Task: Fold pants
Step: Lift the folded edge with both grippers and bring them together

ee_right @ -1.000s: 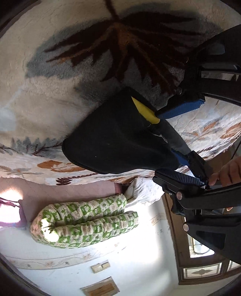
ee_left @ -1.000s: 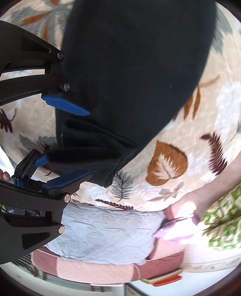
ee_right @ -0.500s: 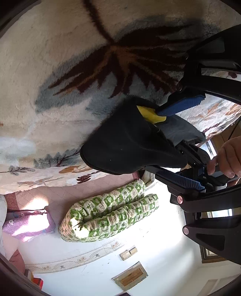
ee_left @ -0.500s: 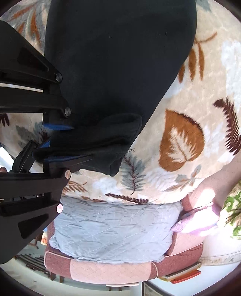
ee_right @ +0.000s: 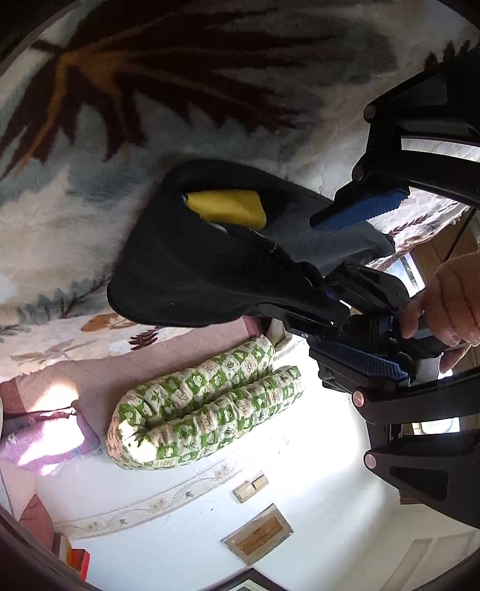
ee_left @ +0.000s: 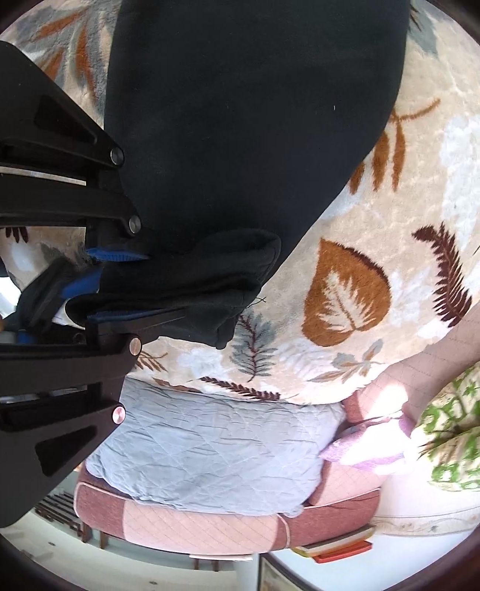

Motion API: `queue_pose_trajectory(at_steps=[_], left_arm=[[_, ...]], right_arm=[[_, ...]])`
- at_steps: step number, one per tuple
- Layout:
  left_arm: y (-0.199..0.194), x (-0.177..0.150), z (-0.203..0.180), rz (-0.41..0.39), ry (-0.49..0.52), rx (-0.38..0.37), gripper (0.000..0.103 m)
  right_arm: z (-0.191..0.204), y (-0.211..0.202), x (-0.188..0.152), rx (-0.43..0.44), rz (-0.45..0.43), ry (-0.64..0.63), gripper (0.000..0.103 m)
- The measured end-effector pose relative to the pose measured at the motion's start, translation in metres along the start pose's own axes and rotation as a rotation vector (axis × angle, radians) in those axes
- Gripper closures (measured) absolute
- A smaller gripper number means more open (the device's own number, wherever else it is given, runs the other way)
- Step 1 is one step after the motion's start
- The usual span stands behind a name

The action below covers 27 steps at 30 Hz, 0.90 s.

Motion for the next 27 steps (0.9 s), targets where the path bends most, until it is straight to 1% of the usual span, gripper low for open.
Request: queue_pose_trajectory(at_steps=[2, 3, 5, 6, 7, 8, 9, 10, 12, 15, 17, 18, 19, 20, 21, 23, 25, 27], left_arm=[[-0.004, 0.0, 0.003, -0.018, -0.01, 0.008, 0.085], [-0.005, 0.001, 0.004, -0.027, -0.013, 0.014, 0.085], [-0.01, 0.003, 0.009, -0.045, -0.02, 0.023, 0.085], [-0.013, 0.002, 0.011, -0.049, -0.017, 0.027, 0.085], [-0.014, 0.002, 0.012, -0.052, -0.009, 0.033, 0.085], [-0.015, 0.001, 0.013, -0.061, 0.005, 0.047, 0.085], [-0.014, 0.001, 0.013, -0.075, 0.019, 0.072, 0.085], [-0.012, 0.002, 0.015, -0.088, 0.033, 0.109, 0.085], [-0.005, 0.003, 0.021, -0.095, 0.041, 0.155, 0.085], [0.008, 0.004, 0.028, -0.1, 0.063, 0.215, 0.085], [0.01, 0.0, 0.02, -0.122, 0.124, 0.262, 0.083], [0.009, 0.0, 0.018, -0.123, 0.144, 0.272, 0.083], [0.006, -0.001, 0.016, -0.119, 0.151, 0.264, 0.083], [0.003, -0.001, 0.017, -0.11, 0.151, 0.245, 0.082], [-0.003, 0.0, 0.019, -0.103, 0.143, 0.229, 0.079], [-0.016, -0.001, 0.028, -0.105, 0.116, 0.206, 0.073], [-0.034, -0.001, 0.039, -0.133, 0.092, 0.208, 0.073], [-0.051, -0.002, 0.052, -0.157, 0.046, 0.192, 0.073]], right_arm=[[-0.002, 0.001, 0.011, 0.005, -0.071, 0.008, 0.039], [-0.005, 0.003, 0.017, 0.025, -0.086, 0.031, 0.039], [-0.01, 0.004, 0.025, 0.041, -0.109, 0.051, 0.043], [-0.011, 0.002, 0.026, 0.032, -0.12, 0.042, 0.055], [-0.009, 0.0, 0.025, 0.019, -0.124, 0.023, 0.078], [-0.007, -0.003, 0.024, 0.013, -0.12, -0.004, 0.088], [-0.003, -0.006, 0.022, 0.007, -0.112, -0.029, 0.092], [0.002, -0.009, 0.02, 0.0, -0.116, -0.059, 0.092], [0.009, -0.009, 0.02, -0.055, -0.136, -0.13, 0.092], [-0.001, -0.004, 0.025, -0.104, -0.145, -0.13, 0.093], [-0.007, -0.002, 0.028, -0.166, -0.151, -0.162, 0.092], [-0.01, -0.001, 0.031, -0.195, -0.159, -0.182, 0.094], [-0.015, -0.001, 0.034, -0.189, -0.154, -0.176, 0.096], [-0.017, -0.003, 0.035, -0.174, -0.147, -0.164, 0.096], [-0.016, -0.004, 0.035, -0.168, -0.13, -0.16, 0.095], [-0.015, -0.01, 0.032, -0.157, -0.08, -0.112, 0.085], [-0.018, -0.024, 0.025, -0.156, -0.04, -0.066, 0.071], [-0.01, -0.038, 0.017, -0.163, -0.002, -0.083, 0.068]])
Point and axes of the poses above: each gripper's, at about its wrist camera, not at the fingertips, and y roughly the way its jaws point, z to its left, x to its top, the point moved 2 cm from there along y, roughly the way its jaws point, and after that the axes turned 4 degrees about x, right-handed, at the moved point
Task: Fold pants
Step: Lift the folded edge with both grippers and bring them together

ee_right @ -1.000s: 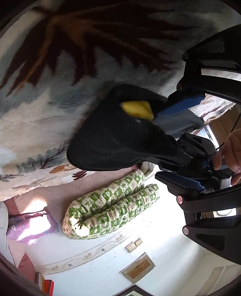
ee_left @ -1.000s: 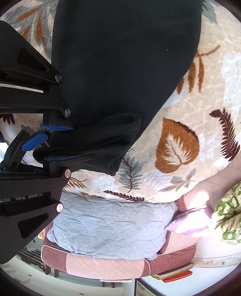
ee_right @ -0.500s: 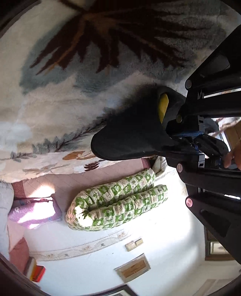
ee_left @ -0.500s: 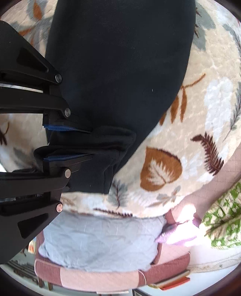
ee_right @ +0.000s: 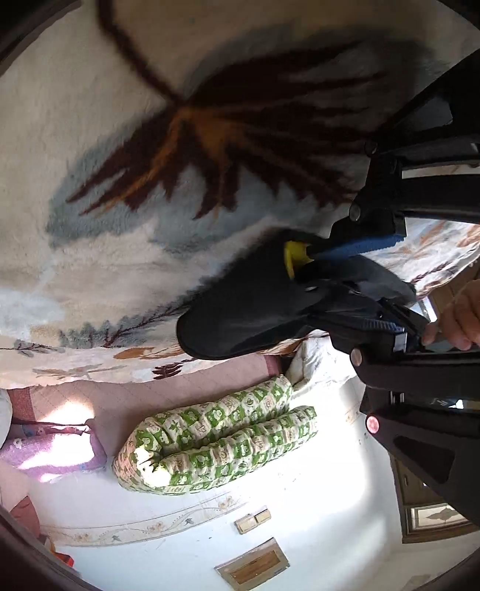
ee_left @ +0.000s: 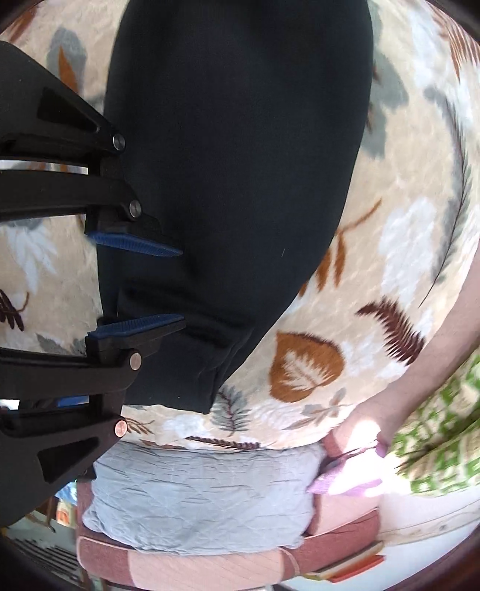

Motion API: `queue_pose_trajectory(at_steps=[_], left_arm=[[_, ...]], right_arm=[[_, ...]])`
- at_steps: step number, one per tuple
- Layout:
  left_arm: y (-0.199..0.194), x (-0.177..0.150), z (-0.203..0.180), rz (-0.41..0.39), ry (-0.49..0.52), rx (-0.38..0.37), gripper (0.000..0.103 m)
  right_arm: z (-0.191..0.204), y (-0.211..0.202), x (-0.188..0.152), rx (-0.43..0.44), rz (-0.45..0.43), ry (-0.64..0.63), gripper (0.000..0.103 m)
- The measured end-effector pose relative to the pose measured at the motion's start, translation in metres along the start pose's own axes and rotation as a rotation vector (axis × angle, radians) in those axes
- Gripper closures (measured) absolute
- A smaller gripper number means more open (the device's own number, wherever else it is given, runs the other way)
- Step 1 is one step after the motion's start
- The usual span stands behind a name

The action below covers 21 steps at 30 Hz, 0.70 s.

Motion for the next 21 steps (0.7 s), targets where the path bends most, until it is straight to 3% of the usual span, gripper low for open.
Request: queue_pose_trajectory(at_steps=[2, 5, 9, 11, 13, 15, 17, 19, 21], left_arm=[[-0.011, -0.002, 0.005, -0.004, -0.04, -0.061, 0.073], [-0.013, -0.012, -0.017, 0.017, 0.006, -0.099, 0.072], [0.003, -0.017, -0.05, 0.023, 0.08, -0.082, 0.069], [0.017, -0.016, -0.055, 0.045, 0.082, -0.091, 0.069], [0.031, -0.013, -0.054, 0.053, 0.068, -0.049, 0.069], [0.045, -0.011, -0.049, 0.061, 0.051, -0.038, 0.069], [0.049, -0.01, -0.046, 0.05, 0.049, -0.053, 0.07], [0.045, -0.011, -0.046, 0.049, 0.05, -0.062, 0.07], [0.037, -0.013, -0.045, 0.059, 0.054, -0.085, 0.07]], right_arm=[[0.018, -0.011, -0.002, 0.011, 0.004, -0.088, 0.068], [0.061, -0.017, 0.006, -0.006, -0.048, -0.305, 0.067], [0.094, 0.017, 0.022, -0.068, -0.018, -0.477, 0.064], [0.098, 0.042, 0.029, -0.086, 0.036, -0.513, 0.064], [0.098, 0.061, 0.033, -0.122, 0.059, -0.554, 0.064], [0.093, 0.071, 0.039, -0.207, 0.037, -0.615, 0.065], [0.081, 0.076, 0.049, -0.264, 0.027, -0.628, 0.071], [0.064, 0.076, 0.059, -0.312, 0.021, -0.603, 0.102], [0.06, 0.078, 0.068, -0.287, 0.034, -0.583, 0.103]])
Point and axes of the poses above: each gripper's, at about its wrist camera, not at the fingertips, and y roughly the way its jaws point, z to its left, x to its top, the point moved 2 cm from there along y, roughly the way its jaws point, and after that the axes turned 4 degrees about x, right-handed, at the moved point
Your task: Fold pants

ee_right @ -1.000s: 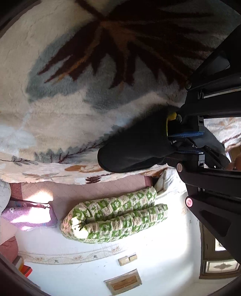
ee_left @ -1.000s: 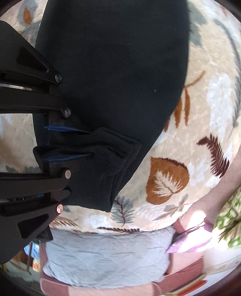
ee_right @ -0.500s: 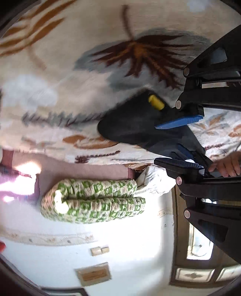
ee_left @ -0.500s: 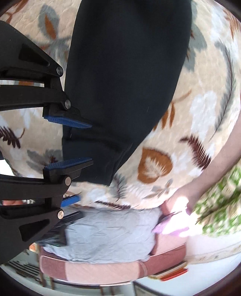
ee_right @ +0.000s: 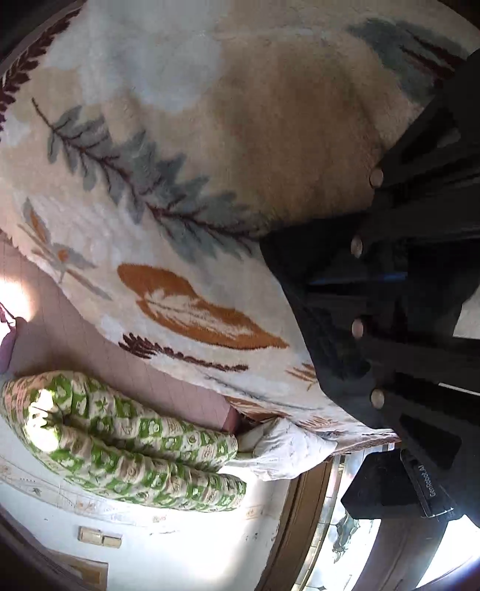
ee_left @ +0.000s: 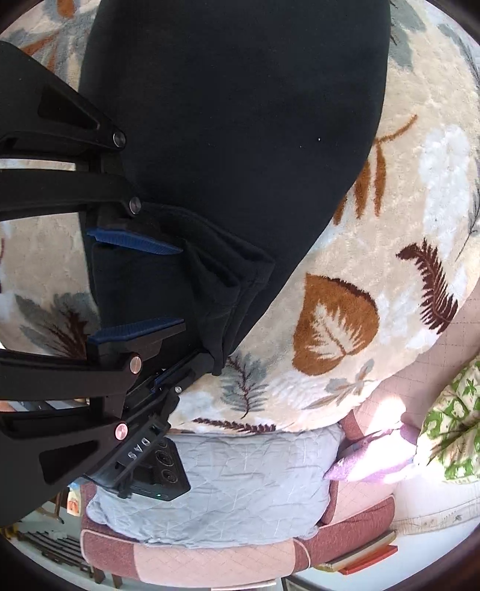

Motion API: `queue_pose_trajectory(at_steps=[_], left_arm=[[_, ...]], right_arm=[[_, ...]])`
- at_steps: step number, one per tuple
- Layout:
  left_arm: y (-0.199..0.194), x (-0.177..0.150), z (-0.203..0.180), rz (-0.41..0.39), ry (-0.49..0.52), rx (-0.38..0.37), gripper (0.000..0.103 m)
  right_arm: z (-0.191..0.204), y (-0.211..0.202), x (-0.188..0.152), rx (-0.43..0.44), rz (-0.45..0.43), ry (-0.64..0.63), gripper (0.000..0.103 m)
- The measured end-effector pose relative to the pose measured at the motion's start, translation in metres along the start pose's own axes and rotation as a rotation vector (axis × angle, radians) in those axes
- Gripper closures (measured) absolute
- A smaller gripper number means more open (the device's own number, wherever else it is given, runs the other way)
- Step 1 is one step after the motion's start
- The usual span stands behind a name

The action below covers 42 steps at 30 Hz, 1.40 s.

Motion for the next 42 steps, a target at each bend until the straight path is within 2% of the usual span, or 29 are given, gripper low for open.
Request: queue_pose_trajectory(at_steps=[2, 5, 6, 9, 11, 14, 18, 19, 20, 22, 23, 25, 27, 31, 34, 38, 41, 42], left_arm=[[-0.011, -0.002, 0.005, -0.005, -0.026, -0.025, 0.07], [-0.039, -0.005, 0.024, -0.038, -0.054, -0.029, 0.07], [-0.048, -0.006, 0.031, -0.048, -0.07, -0.032, 0.07], [-0.079, -0.01, 0.051, -0.093, -0.109, -0.042, 0.07], [-0.103, -0.013, 0.066, -0.131, -0.13, -0.036, 0.07], [-0.141, -0.017, 0.093, -0.18, -0.151, -0.001, 0.07], [-0.194, -0.016, 0.139, -0.256, -0.172, 0.072, 0.07], [-0.207, -0.013, 0.15, -0.274, -0.173, 0.102, 0.069], [-0.216, -0.01, 0.159, -0.28, -0.175, 0.133, 0.068], [-0.231, -0.002, 0.177, -0.288, -0.195, 0.173, 0.068], [-0.235, 0.002, 0.182, -0.287, -0.199, 0.177, 0.068], [-0.238, 0.011, 0.191, -0.282, -0.21, 0.187, 0.067], [-0.24, 0.017, 0.2, -0.276, -0.215, 0.189, 0.067], [-0.241, 0.025, 0.216, -0.247, -0.234, 0.157, 0.067], [-0.241, 0.029, 0.226, -0.237, -0.241, 0.128, 0.067], [-0.241, 0.033, 0.24, -0.232, -0.252, 0.095, 0.067], [-0.242, 0.036, 0.249, -0.23, -0.266, 0.058, 0.067], [-0.242, 0.036, 0.251, -0.23, -0.267, 0.047, 0.067]], right_arm=[[0.0, -0.007, 0.002, 0.03, 0.013, 0.038, 0.101], [0.018, -0.036, 0.0, 0.087, -0.013, 0.013, 0.079], [0.024, -0.043, -0.005, 0.09, -0.008, -0.012, 0.065], [0.029, -0.052, -0.027, 0.067, 0.025, -0.062, 0.064], [0.025, -0.053, -0.039, 0.001, 0.017, -0.101, 0.066], [0.02, -0.045, -0.046, -0.118, 0.005, -0.157, 0.077], [0.04, -0.039, -0.05, -0.262, 0.022, -0.288, 0.078], [0.051, -0.041, -0.052, -0.272, 0.007, -0.307, 0.073], [0.064, -0.044, -0.055, -0.253, -0.015, -0.328, 0.073], [0.094, -0.042, -0.068, -0.165, -0.006, -0.377, 0.071], [0.11, -0.035, -0.077, -0.135, 0.022, -0.401, 0.069], [0.143, -0.012, -0.104, -0.098, 0.097, -0.462, 0.052], [0.172, 0.017, -0.133, -0.086, 0.165, -0.538, 0.048], [0.221, 0.076, -0.198, -0.116, 0.269, -0.717, 0.045], [0.243, 0.115, -0.235, -0.18, 0.285, -0.869, 0.045], [0.253, 0.155, -0.263, -0.29, 0.266, -1.003, 0.042], [0.254, 0.179, -0.272, -0.365, 0.242, -1.07, 0.033], [0.254, 0.188, -0.275, -0.382, 0.247, -1.077, 0.027]])
Point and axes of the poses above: each gripper's, at about its wrist camera, not at the fingertips, and y roughly the way its jaws point, z to its left, x to its top, the point moved 2 cm from there along y, roughly the way its jaws point, and after that the axes turned 4 degrees about x, right-handed, at the moved point
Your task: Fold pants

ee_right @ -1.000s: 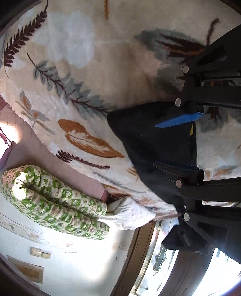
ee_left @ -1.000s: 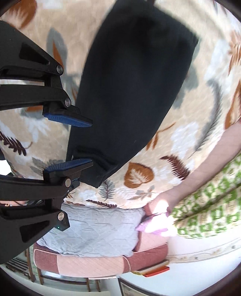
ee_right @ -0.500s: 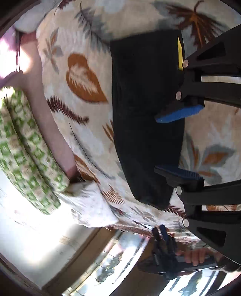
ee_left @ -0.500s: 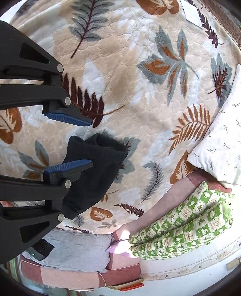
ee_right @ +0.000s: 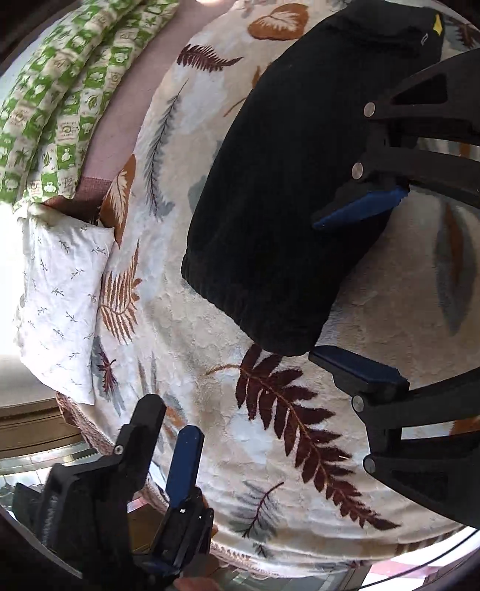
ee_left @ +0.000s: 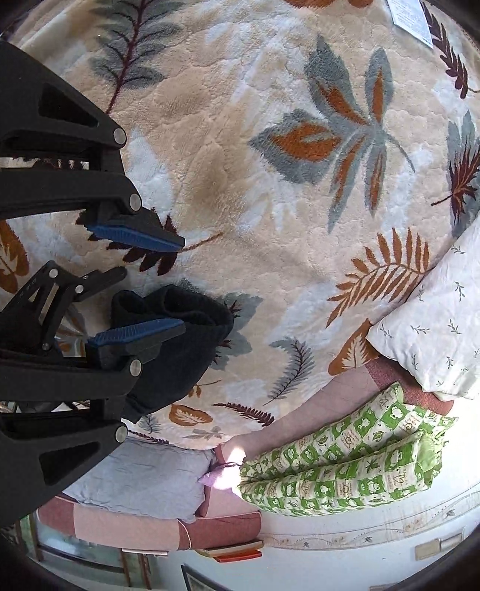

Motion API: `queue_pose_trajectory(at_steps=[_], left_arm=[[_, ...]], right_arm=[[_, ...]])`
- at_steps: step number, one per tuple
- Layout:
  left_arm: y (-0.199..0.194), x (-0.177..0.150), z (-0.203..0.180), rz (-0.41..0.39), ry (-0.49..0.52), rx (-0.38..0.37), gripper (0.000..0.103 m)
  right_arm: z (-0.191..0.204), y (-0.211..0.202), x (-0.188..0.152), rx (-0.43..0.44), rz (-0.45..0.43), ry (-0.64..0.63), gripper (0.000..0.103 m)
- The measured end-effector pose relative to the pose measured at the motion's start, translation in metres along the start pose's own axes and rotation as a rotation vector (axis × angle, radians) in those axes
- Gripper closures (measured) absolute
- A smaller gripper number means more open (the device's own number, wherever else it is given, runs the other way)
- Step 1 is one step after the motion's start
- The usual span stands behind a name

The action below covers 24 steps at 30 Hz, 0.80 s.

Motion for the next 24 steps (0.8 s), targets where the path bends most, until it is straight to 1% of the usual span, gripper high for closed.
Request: queue_pose_trajectory(at_steps=[1, 3, 5, 6, 7, 8, 9, 10, 11, 12, 13, 15, 16, 18, 21, 24], left_arm=[[0.0, 0.0, 0.001, 0.002, 0.001, -0.007, 0.068], [0.002, 0.001, 0.002, 0.007, 0.006, -0.015, 0.067], [0.004, 0.001, 0.002, 0.013, 0.015, -0.022, 0.067], [0.006, 0.001, 0.002, 0.015, 0.017, -0.023, 0.067], [0.008, 0.001, 0.002, 0.018, 0.018, -0.021, 0.067], [0.011, 0.001, 0.001, 0.021, 0.016, -0.018, 0.067], [0.015, 0.001, 0.001, 0.026, 0.013, -0.019, 0.067], [0.019, 0.001, 0.001, 0.032, 0.011, -0.018, 0.067], [0.022, 0.0, 0.0, 0.038, 0.008, -0.014, 0.067], [0.027, 0.0, -0.001, 0.044, 0.004, -0.01, 0.067], [0.032, -0.001, -0.002, 0.049, -0.001, -0.01, 0.067], [0.04, -0.001, -0.005, 0.062, -0.017, -0.03, 0.066], [0.044, 0.0, -0.006, 0.07, -0.024, -0.045, 0.063], [0.052, 0.002, -0.009, 0.075, -0.055, -0.084, 0.053], [0.064, 0.006, -0.015, 0.09, -0.091, -0.136, 0.052], [0.076, 0.006, -0.027, 0.123, -0.066, -0.173, 0.052]], right_arm=[[0.003, 0.007, 0.001, -0.02, 0.007, -0.009, 0.024], [0.004, 0.016, 0.005, -0.061, 0.003, -0.029, 0.024], [-0.001, 0.019, 0.007, -0.052, -0.018, -0.009, 0.024], [-0.006, 0.019, 0.008, -0.046, -0.025, 0.006, 0.026], [-0.01, 0.019, 0.008, -0.047, -0.029, 0.014, 0.033], [-0.014, 0.017, 0.008, -0.046, -0.034, 0.015, 0.036], [-0.019, 0.017, 0.008, -0.038, -0.033, 0.019, 0.042], [-0.022, 0.015, 0.008, -0.032, -0.035, 0.025, 0.051], [-0.026, 0.013, 0.008, -0.029, -0.041, 0.026, 0.056], [-0.028, 0.01, 0.008, -0.023, -0.047, 0.026, 0.065], [-0.031, 0.006, 0.008, -0.009, -0.055, 0.036, 0.067], [-0.033, -0.004, 0.008, 0.011, -0.079, 0.045, 0.068], [-0.034, -0.01, 0.007, 0.026, -0.095, 0.045, 0.069], [-0.033, -0.019, 0.005, 0.038, -0.115, 0.043, 0.069], [-0.033, -0.028, 0.001, 0.058, -0.13, 0.046, 0.069], [-0.033, -0.028, -0.001, 0.077, -0.125, 0.055, 0.069]])
Point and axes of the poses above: each gripper's, at about its wrist camera, not at the fingertips, and y roughly the way its jaws point, z to its left, x to its top, the point moved 2 cm from there along y, roughly the way its jaws point, and after that the axes turned 4 degrees about x, right-handed, at the moved point
